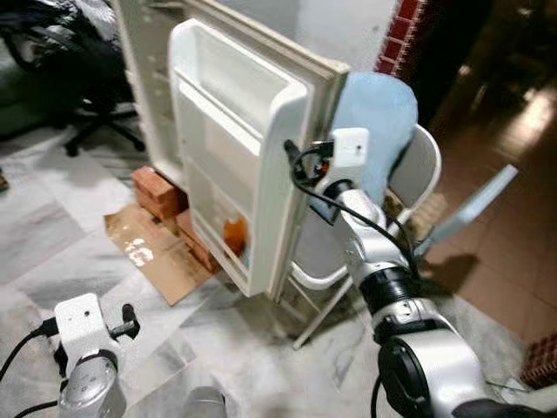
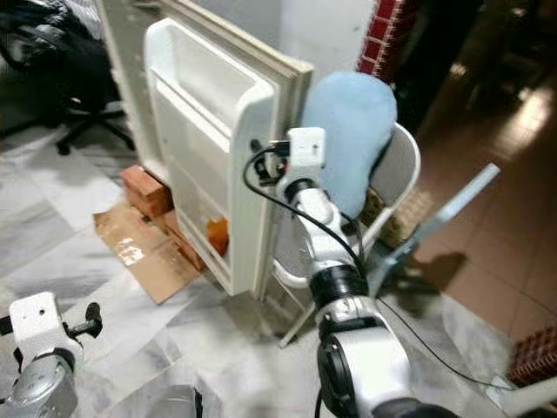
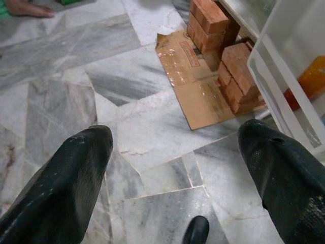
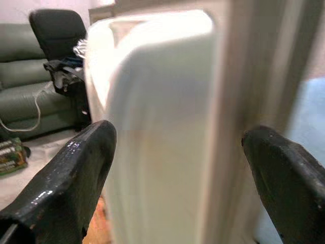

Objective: Restocking fridge

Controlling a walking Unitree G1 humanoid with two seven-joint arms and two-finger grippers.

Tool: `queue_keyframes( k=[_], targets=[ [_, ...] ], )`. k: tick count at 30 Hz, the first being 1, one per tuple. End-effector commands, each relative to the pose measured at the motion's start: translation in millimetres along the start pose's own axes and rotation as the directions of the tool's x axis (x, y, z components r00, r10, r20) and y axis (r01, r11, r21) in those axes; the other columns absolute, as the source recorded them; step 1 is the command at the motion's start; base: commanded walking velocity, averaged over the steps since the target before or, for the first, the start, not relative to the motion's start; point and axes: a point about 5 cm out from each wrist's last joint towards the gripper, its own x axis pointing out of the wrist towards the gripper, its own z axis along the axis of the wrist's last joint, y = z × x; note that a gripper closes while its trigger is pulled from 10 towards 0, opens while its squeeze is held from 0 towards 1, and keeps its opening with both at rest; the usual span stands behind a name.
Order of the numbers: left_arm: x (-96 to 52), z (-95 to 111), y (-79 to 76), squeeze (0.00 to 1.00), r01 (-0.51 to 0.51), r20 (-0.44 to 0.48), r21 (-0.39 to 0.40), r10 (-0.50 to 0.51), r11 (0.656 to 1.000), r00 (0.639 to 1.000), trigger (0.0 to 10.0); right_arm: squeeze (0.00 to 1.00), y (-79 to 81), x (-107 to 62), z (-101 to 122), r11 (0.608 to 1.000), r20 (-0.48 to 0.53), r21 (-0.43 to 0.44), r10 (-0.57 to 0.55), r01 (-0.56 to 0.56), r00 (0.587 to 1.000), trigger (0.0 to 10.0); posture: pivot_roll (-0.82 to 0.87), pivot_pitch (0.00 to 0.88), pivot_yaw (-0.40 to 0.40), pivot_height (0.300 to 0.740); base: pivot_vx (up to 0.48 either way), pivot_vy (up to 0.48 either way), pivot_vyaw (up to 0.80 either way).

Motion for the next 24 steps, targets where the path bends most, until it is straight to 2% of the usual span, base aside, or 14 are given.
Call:
queue_keyframes(
  k=[1, 4, 9, 11, 12, 14, 16, 18, 19, 21, 22, 24],
  targets=[
    [0.2, 6.6, -3.7, 0.00, 0.007, 0.015, -0.005, -0.007, 1.000, 1.000, 10.0, 0.00, -0.4, 3.6, 2.8, 0.999, -0.002, 0.003, -0.032, 0.032, 0.999, 10.0, 0.22, 0.000, -0.096, 0.740, 0.000, 0.000, 0.00],
    [2.4, 8.6, -5.3, 0.00, 0.008, 0.015, 0.002, -0.008, 1.000, 1.000, 10.0, 0.00, 21.3, 12.5, 12.0, 0.999, 0.016, 0.051, 0.018, -0.019, 1.000, 10.0, 0.23, 0.000, -0.103, 0.740, 0.000, 0.000, 0.00],
    [4.4, 11.7, -5.0, 0.00, -0.005, 0.038, -0.017, 0.005, 1.000, 0.999, 10.0, 0.00, 30.5, 16.9, 15.0, 0.998, 0.001, 0.051, 0.038, -0.038, 0.999, 10.0, 0.22, 0.000, -0.105, 0.740, 0.000, 0.000, 0.00],
    [6.0, 17.1, -5.7, 0.00, -0.002, 0.069, -0.008, 0.003, 1.000, 0.998, 10.0, 0.00, 35.9, 17.5, 17.6, 0.995, 0.010, 0.072, 0.070, -0.070, 0.998, 10.0, 0.22, 0.000, -0.105, 0.740, 0.000, 0.000, 0.00],
    [7.4, 26.5, -9.1, 0.00, 0.015, 0.130, 0.019, -0.017, 1.000, 0.991, 10.0, 0.00, 47.2, 16.0, 19.5, 0.980, 0.030, 0.124, 0.154, -0.157, 0.988, 10.0, 0.21, 0.000, -0.105, 0.740, 0.000, 0.000, 0.00],
    [7.9, 34.2, -14.6, 0.00, 0.036, 0.175, 0.049, -0.044, 0.998, 0.984, 10.0, 0.00, 52.0, 12.1, 16.0, 0.972, 0.030, 0.111, 0.207, -0.209, 0.978, 10.0, 0.21, 0.000, -0.104, 0.740, 0.000, 0.000, 0.00],
    [6.9, 40.9, -21.6, 0.00, 0.066, 0.202, 0.019, -0.068, 0.998, 0.977, 10.0, 0.00, 46.4, 3.3, 5.4, 0.969, 0.027, 0.091, 0.229, -0.231, 0.973, 10.0, 0.20, 0.000, -0.105, 0.740, 0.000, 0.000, 0.00],
    [6.1, 42.3, -24.1, 0.00, 0.077, 0.212, 0.023, -0.080, 0.997, 0.974, 10.0, 0.00, 38.0, -3.9, -5.1, 0.973, 0.002, 0.066, 0.223, -0.222, 0.975, 10.0, 0.20, 0.000, -0.108, 0.740, 0.000, 0.000, 0.00],
    [4.9, 43.2, -26.3, 0.00, 0.093, 0.226, 0.027, -0.097, 0.995, 0.969, 10.0, 0.00, 20.8, -16.9, -19.7, 0.980, -0.030, 0.048, 0.194, -0.192, 0.981, 10.0, 0.19, 0.000, -0.109, 0.740, 0.000, 0.270, 0.00],
    [3.9, 42.7, -26.8, 0.00, 0.100, 0.234, 0.036, -0.106, 0.994, 0.966, 10.0, 0.00, 8.2, -27.9, -28.9, 0.984, -0.049, 0.026, 0.178, -0.177, 0.983, 10.0, 0.18, 0.000, -0.112, 0.740, 0.000, 0.270, 0.00],
    [2.5, 41.0, -26.6, 0.00, 0.105, 0.239, 0.044, -0.113, 0.993, 0.965, 10.0, 0.00, -11.2, -45.8, -40.6, 0.988, -0.078, -0.010, 0.151, -0.152, 0.986, 10.0, 0.18, 0.000, -0.112, 0.740, 0.000, 0.000, 0.00],
    [1.0, 39.5, -26.1, 0.00, 0.110, 0.245, 0.046, -0.118, 0.993, 0.962, 10.0, 0.00, -26.4, -62.0, -48.8, 0.992, -0.108, -0.018, 0.120, -0.123, 0.987, 10.0, 0.17, 0.000, -0.112, 0.740, 0.000, 0.000, 0.00]
  ],
)
